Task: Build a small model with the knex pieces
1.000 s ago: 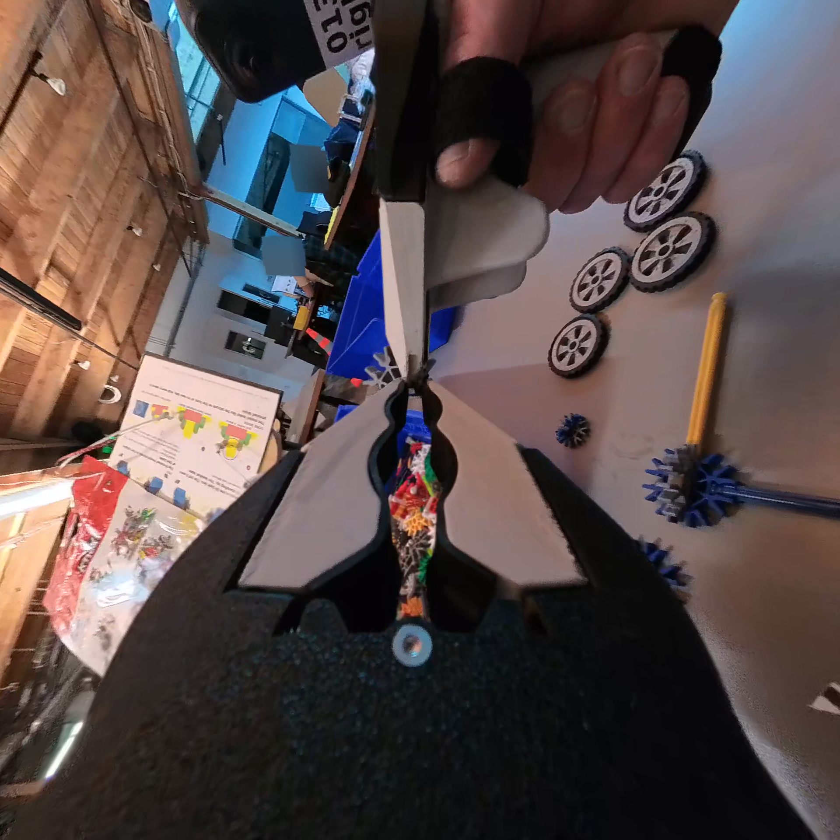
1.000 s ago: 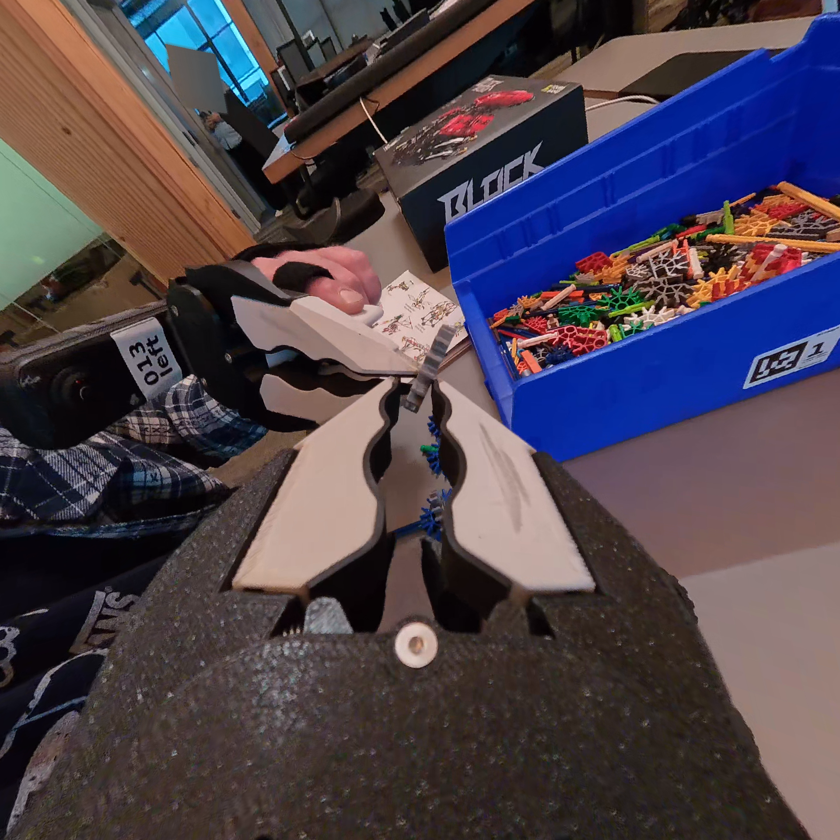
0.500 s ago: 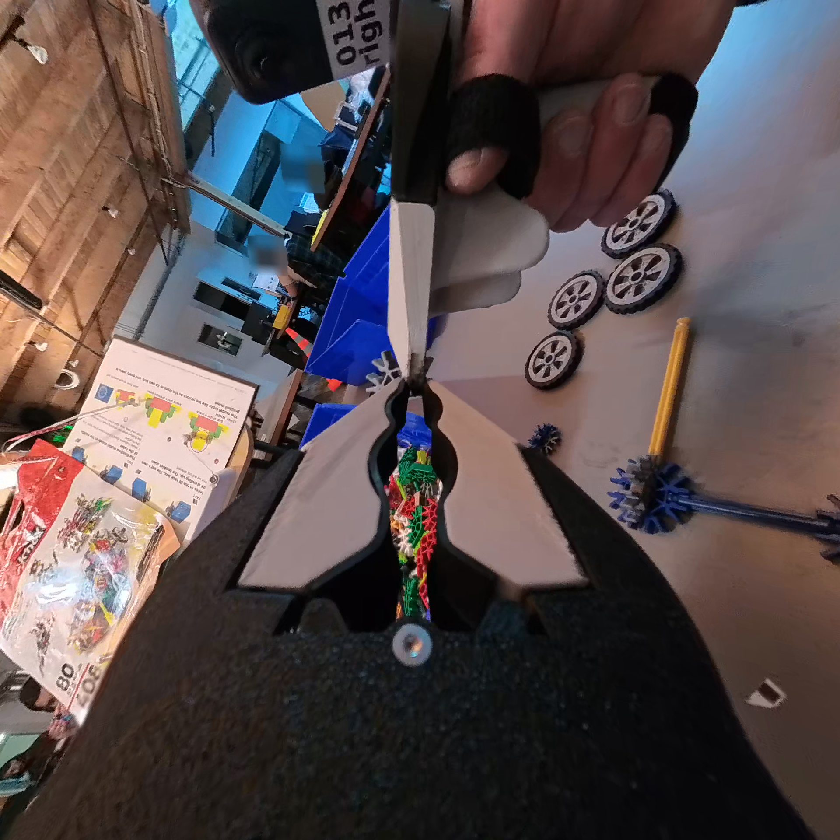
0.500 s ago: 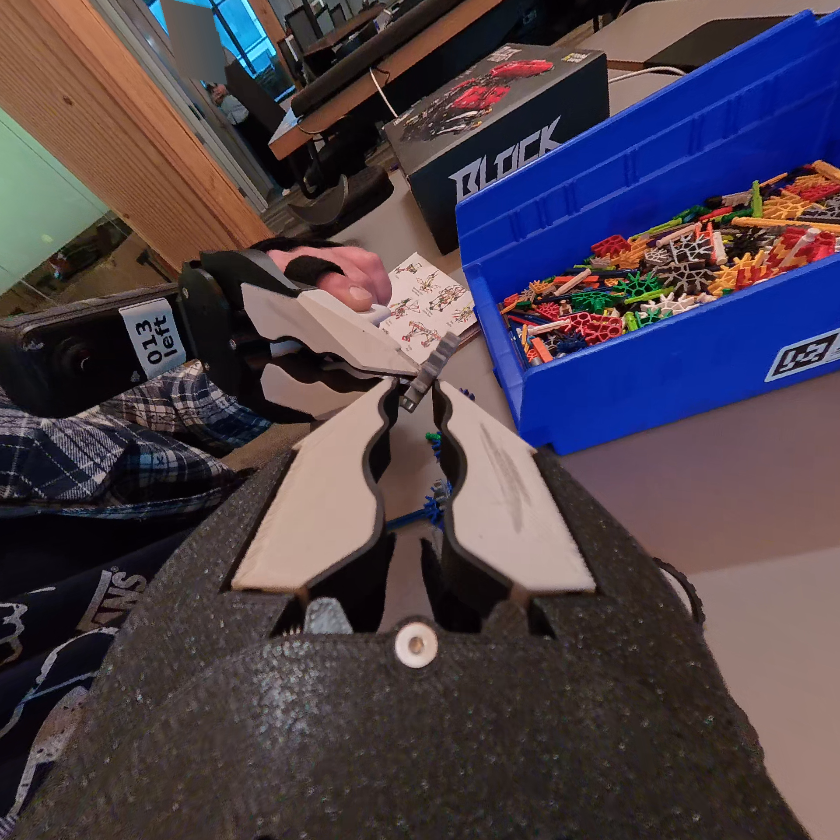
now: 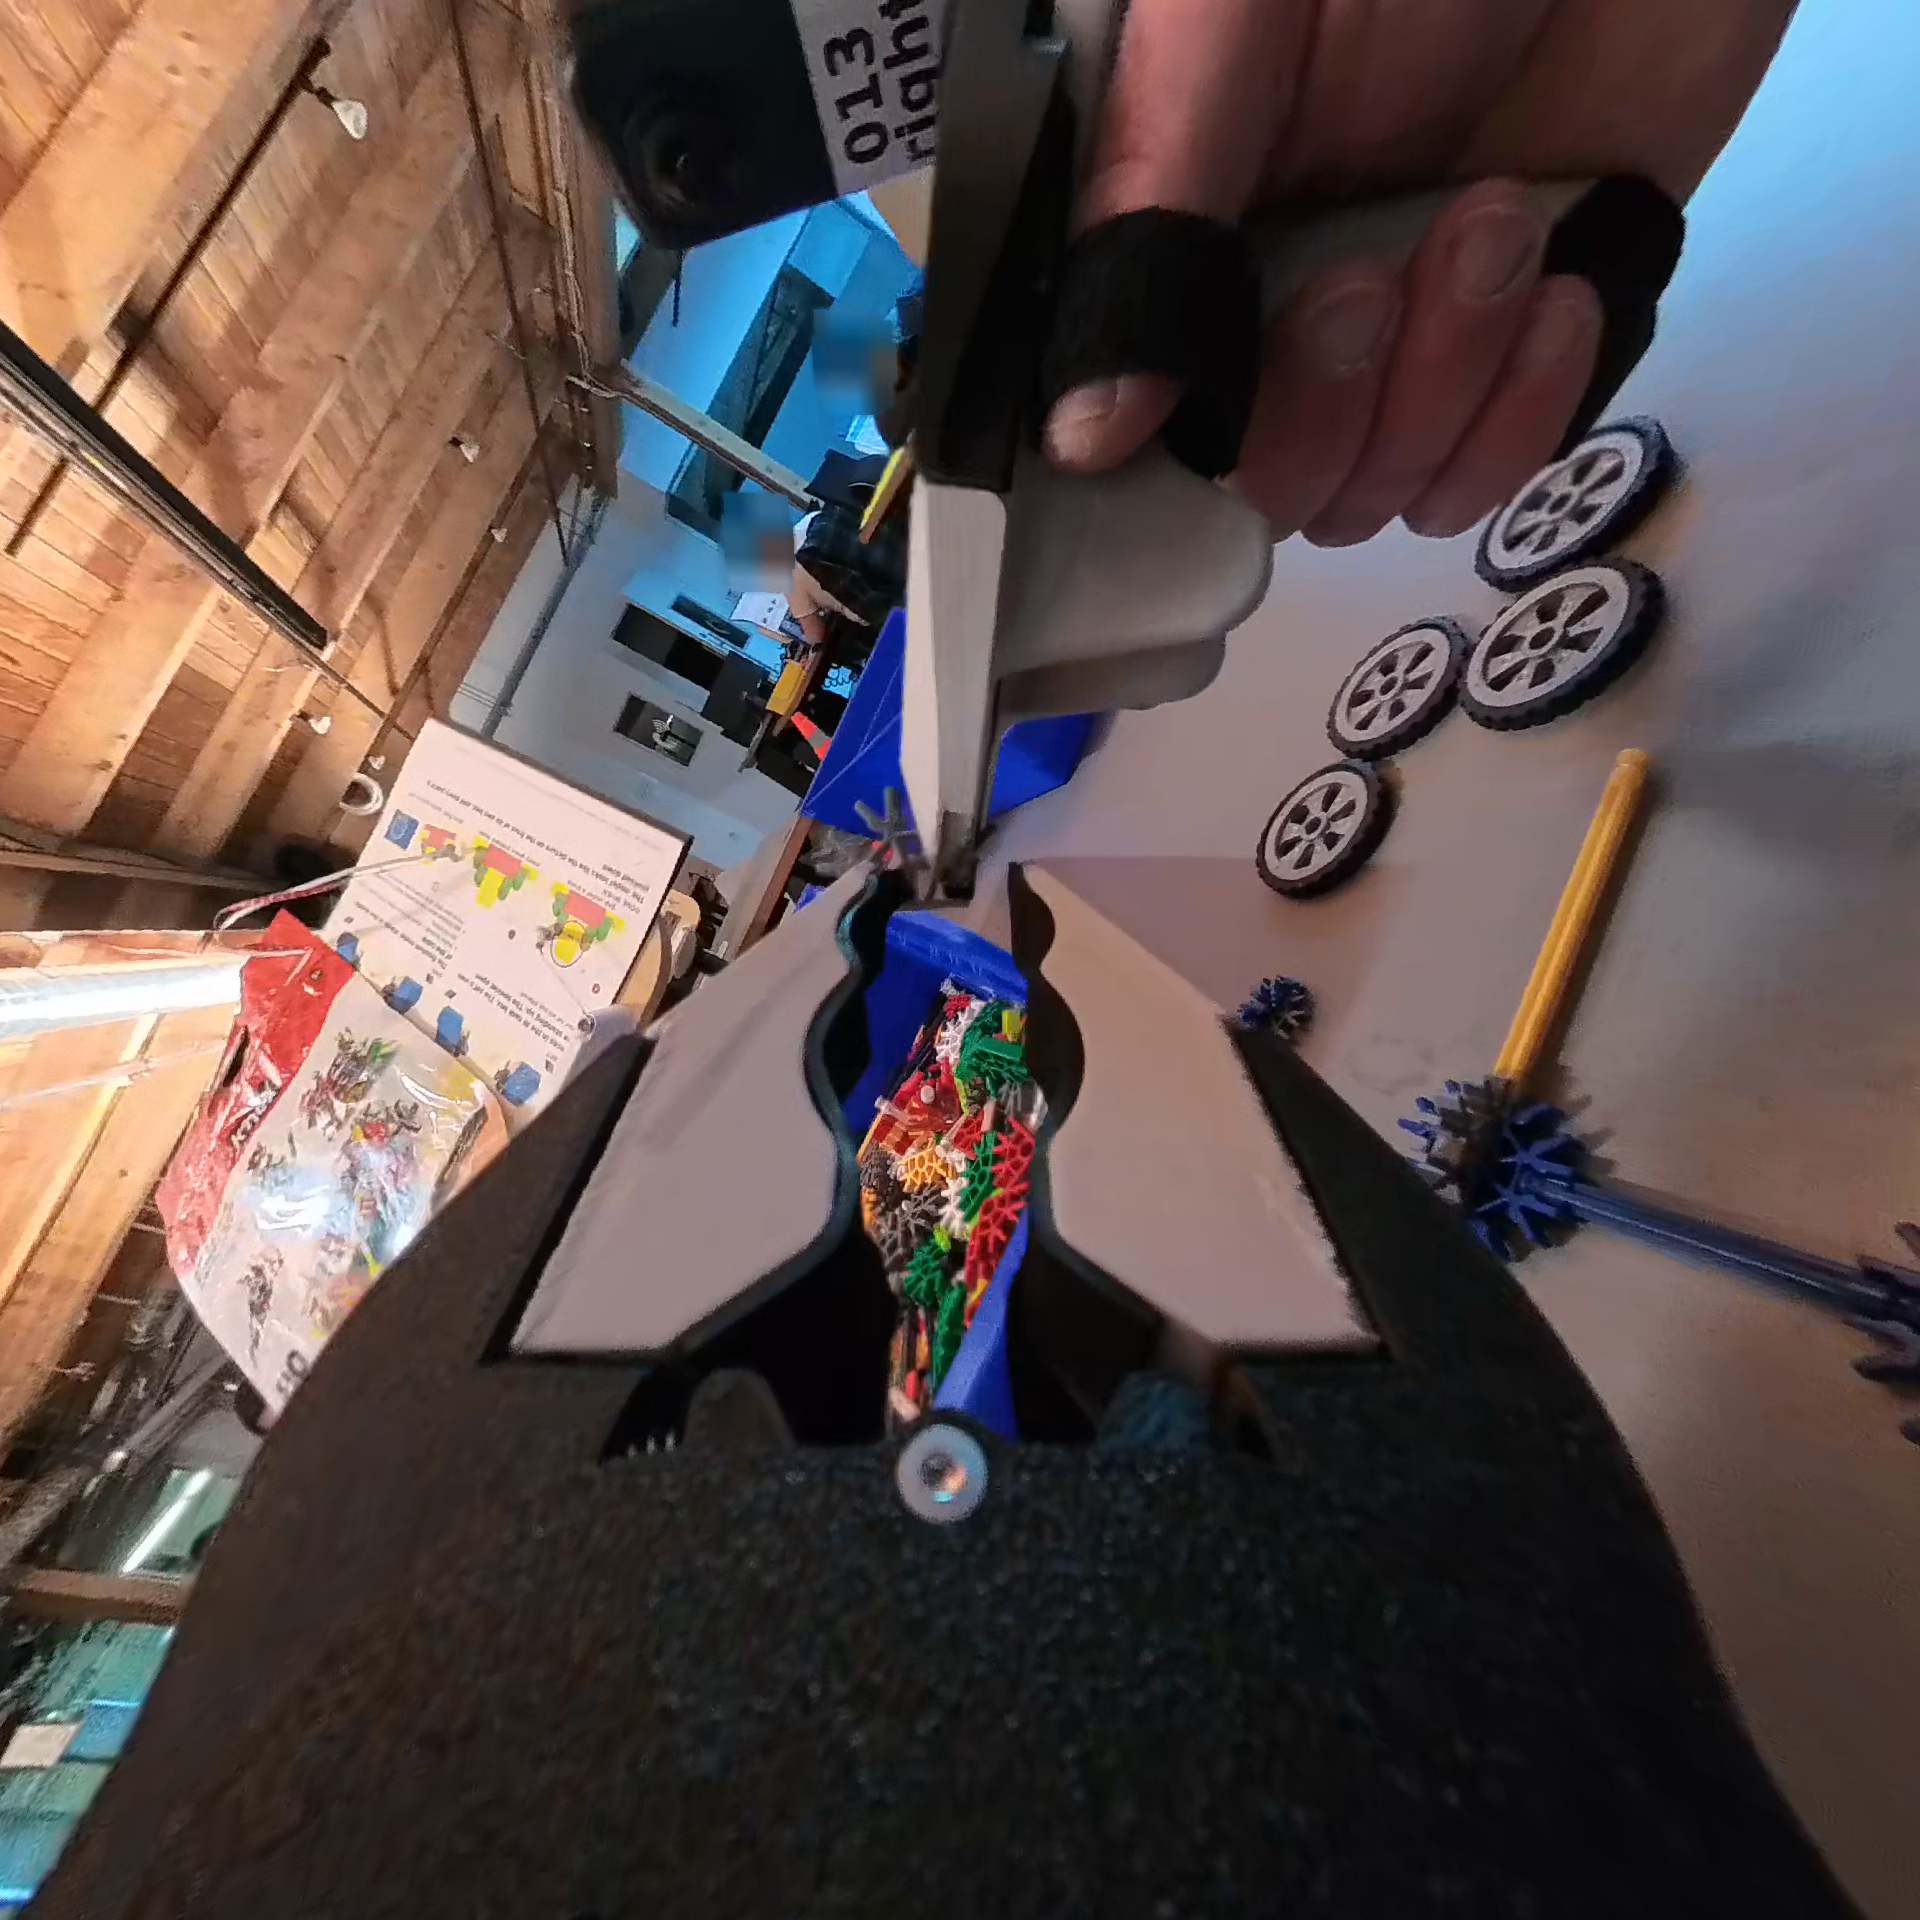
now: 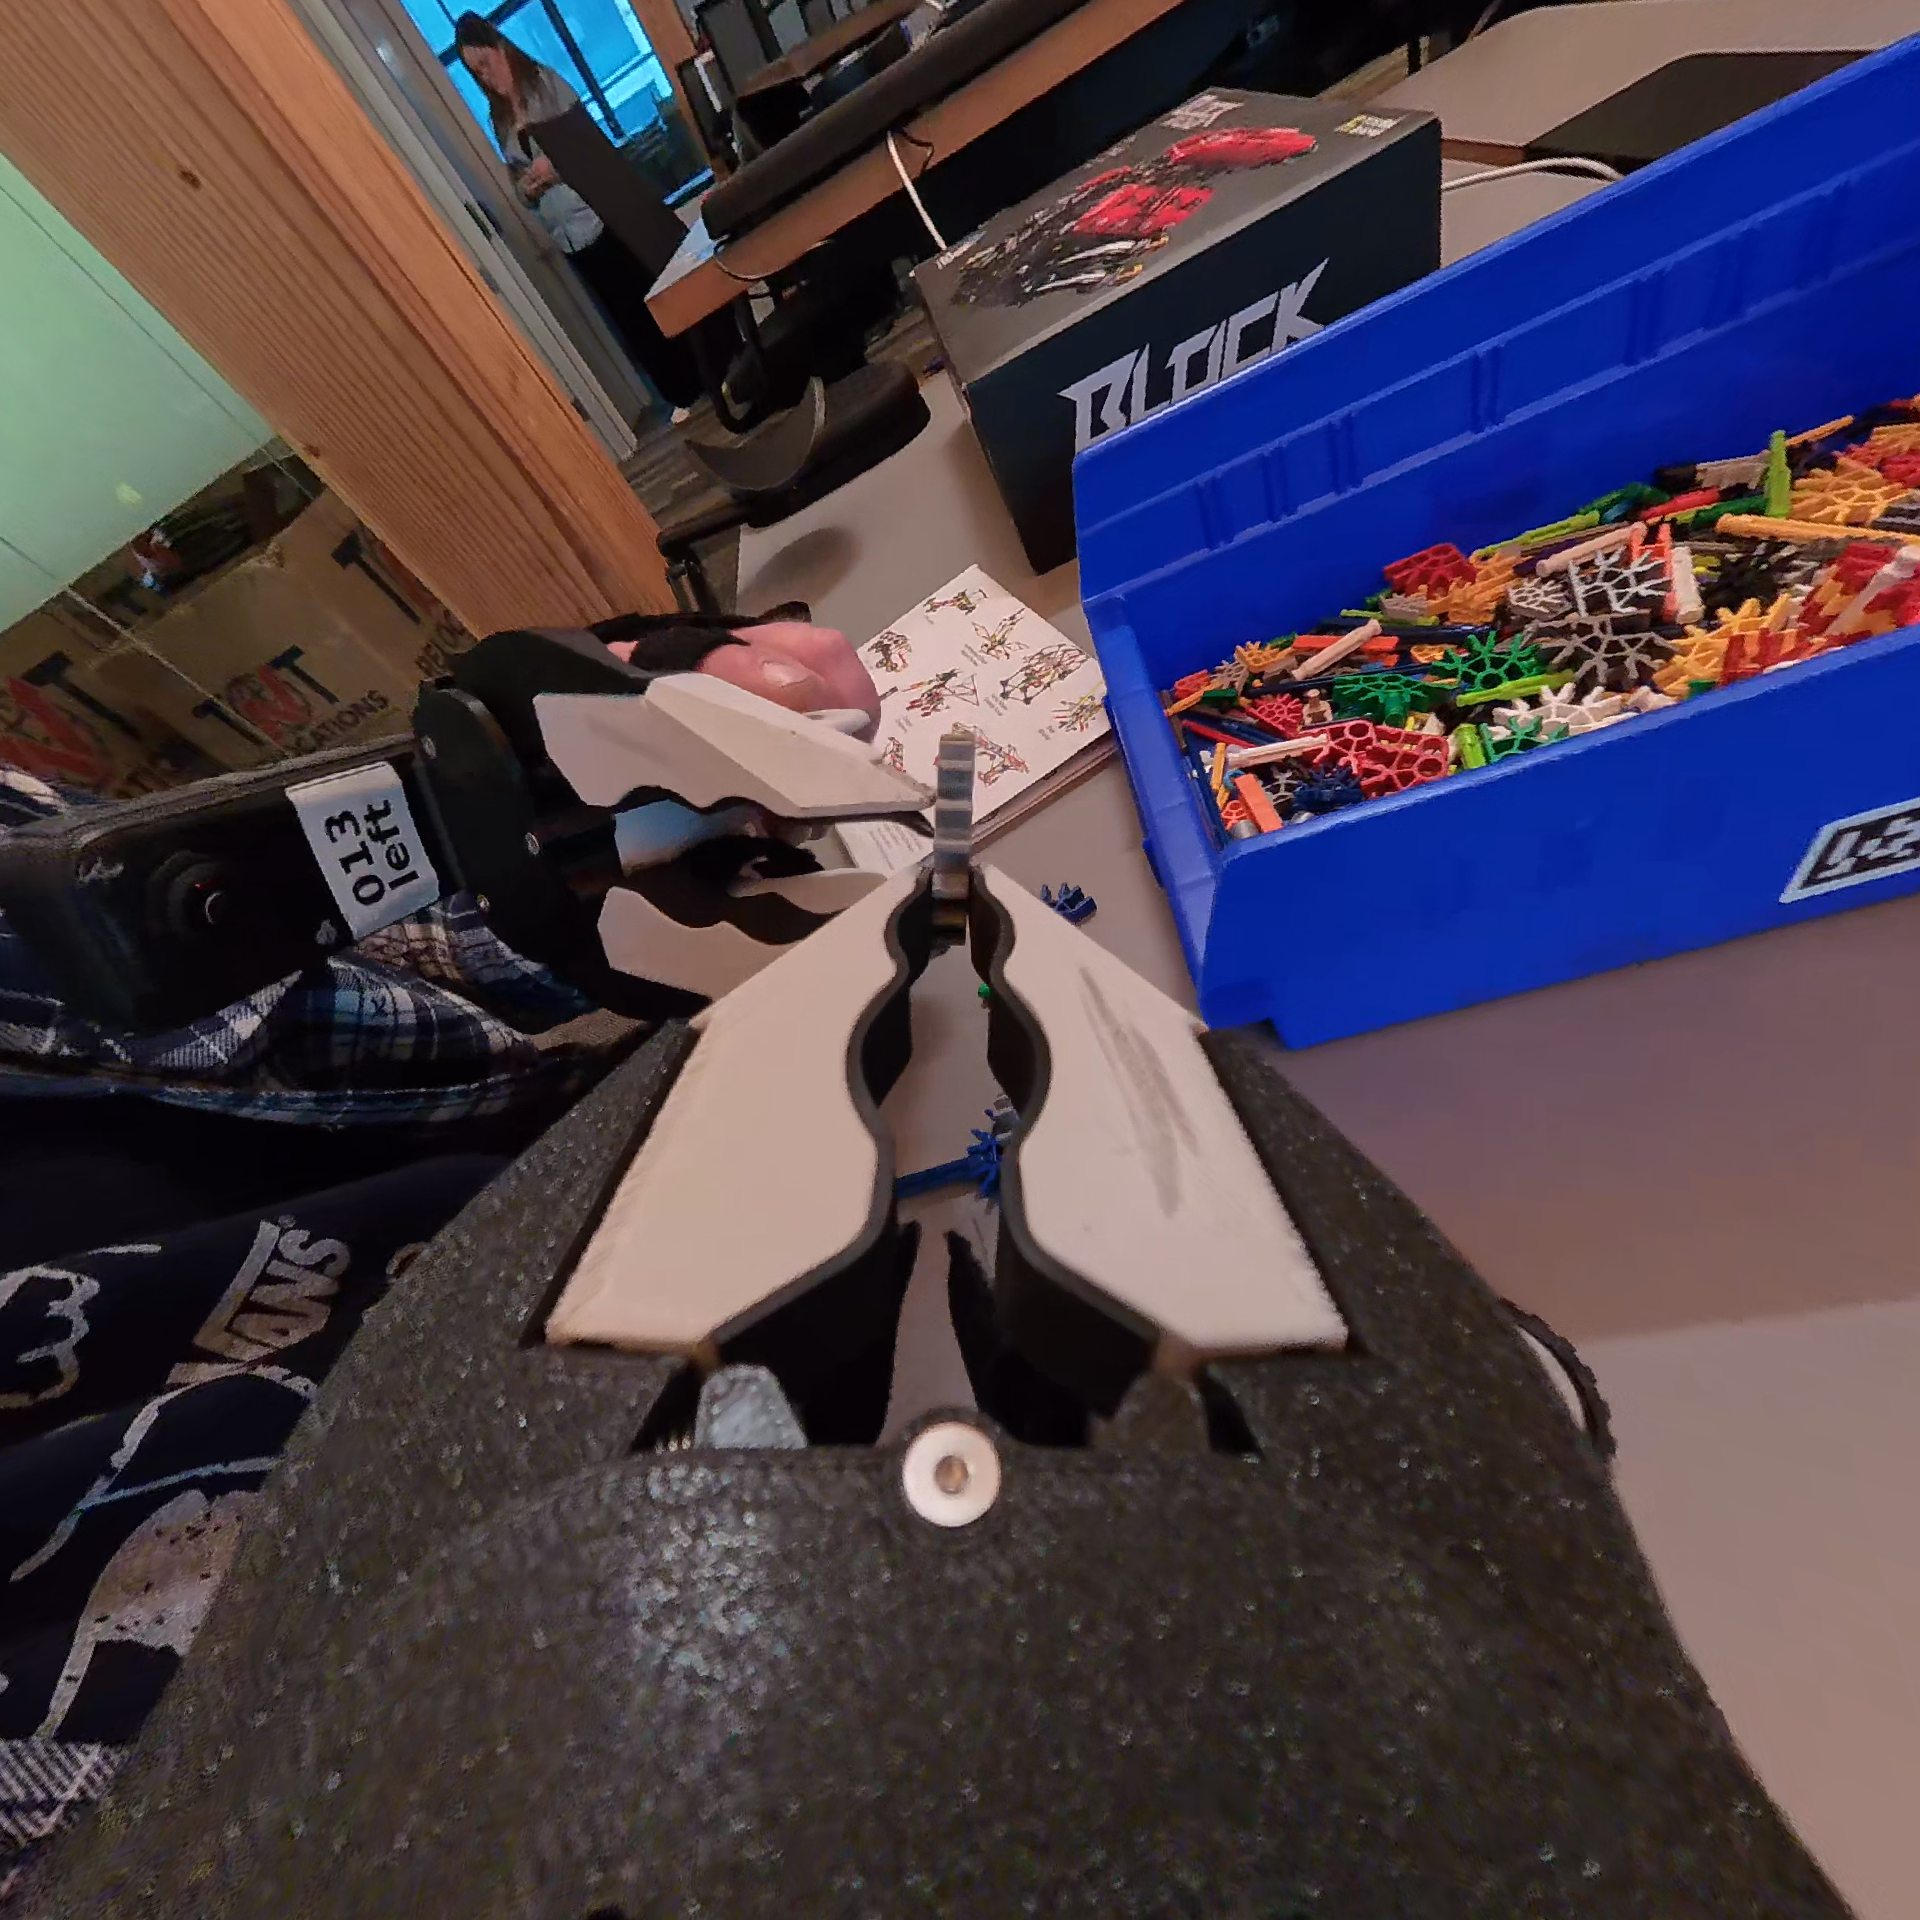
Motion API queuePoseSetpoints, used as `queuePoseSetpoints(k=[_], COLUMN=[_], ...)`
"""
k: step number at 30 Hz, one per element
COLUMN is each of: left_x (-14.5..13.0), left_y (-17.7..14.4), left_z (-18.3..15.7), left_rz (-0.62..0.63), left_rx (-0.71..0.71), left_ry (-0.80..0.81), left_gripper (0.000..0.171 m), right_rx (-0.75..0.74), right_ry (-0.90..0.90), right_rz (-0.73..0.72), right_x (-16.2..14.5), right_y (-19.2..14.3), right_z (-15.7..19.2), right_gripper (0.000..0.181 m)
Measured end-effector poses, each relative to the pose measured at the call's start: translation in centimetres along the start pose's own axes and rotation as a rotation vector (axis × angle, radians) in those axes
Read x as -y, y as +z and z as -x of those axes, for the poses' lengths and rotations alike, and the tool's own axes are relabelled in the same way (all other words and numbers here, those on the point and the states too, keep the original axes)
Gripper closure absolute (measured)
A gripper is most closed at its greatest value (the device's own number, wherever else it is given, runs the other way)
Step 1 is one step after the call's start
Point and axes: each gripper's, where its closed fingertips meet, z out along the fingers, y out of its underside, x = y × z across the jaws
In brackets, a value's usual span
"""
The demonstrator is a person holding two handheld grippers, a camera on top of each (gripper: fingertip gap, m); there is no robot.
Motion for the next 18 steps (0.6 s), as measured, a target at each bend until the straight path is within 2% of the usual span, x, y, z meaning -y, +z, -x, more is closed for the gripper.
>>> queuePoseSetpoints(k=[1, 3, 5, 8, 18], left_x=[-0.1, -0.6, -1.0, -1.3, -1.4], left_y=[-0.1, -0.3, -0.4, -0.5, -0.4], left_z=[0.0, 0.2, 0.1, -0.4, -1.2], left_rz=[-0.003, 0.008, 0.013, 0.02, 0.034], left_rx=[0.003, 0.014, 0.004, -0.021, -0.005], left_ry=[-0.006, -0.014, -0.008, 0.054, 0.123], left_gripper=[0.152, 0.14, 0.136, 0.13, 0.146], right_rx=[0.007, 0.014, 0.025, 0.06, 0.111], right_ry=[0.0, 0.008, 0.016, 0.024, 0.0], right_rz=[0.002, 0.007, 0.014, 0.02, 0.136], right_x=[-0.1, -0.3, -0.5, -0.6, -2.6], right_y=[0.1, 0.3, 0.3, 0.4, 0.7], right_z=[0.1, 0.0, 0.0, 0.5, 1.4], right_gripper=[0.176, 0.176, 0.176, 0.176, 0.176])
